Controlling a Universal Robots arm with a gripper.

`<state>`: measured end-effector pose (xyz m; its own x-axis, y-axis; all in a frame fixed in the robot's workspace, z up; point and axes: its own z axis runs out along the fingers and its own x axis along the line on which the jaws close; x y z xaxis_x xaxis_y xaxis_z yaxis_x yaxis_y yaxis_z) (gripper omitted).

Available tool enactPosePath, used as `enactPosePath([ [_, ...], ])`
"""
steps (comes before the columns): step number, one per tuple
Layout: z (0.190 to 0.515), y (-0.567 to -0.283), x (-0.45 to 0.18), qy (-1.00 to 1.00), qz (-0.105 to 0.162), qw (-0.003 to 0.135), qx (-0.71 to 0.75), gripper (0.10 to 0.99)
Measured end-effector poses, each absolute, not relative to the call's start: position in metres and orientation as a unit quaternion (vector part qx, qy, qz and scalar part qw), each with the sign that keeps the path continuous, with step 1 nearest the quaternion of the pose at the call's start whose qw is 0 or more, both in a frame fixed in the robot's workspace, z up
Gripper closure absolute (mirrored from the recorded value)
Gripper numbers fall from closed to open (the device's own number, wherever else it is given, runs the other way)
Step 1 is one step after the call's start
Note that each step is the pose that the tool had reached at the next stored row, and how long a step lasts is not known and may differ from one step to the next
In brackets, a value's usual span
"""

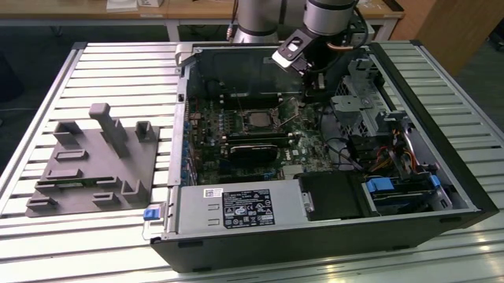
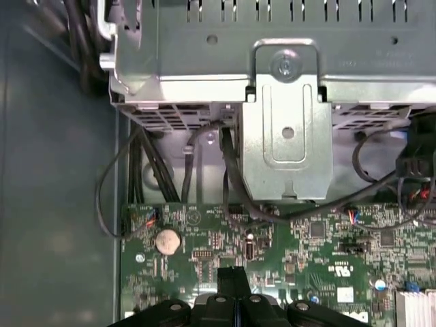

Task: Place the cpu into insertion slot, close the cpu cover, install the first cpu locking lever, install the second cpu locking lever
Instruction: 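Close the cpu cover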

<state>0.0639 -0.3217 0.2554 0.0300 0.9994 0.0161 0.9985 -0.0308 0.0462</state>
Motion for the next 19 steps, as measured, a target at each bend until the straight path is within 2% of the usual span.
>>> enactPosePath([
  [12,0.234,-0.322,0.065,0.696,0.021,0.011,0.718,0.980],
  [19,0.233,-0.322,0.065,0.696,0.021,0.010,0.718,0.980],
])
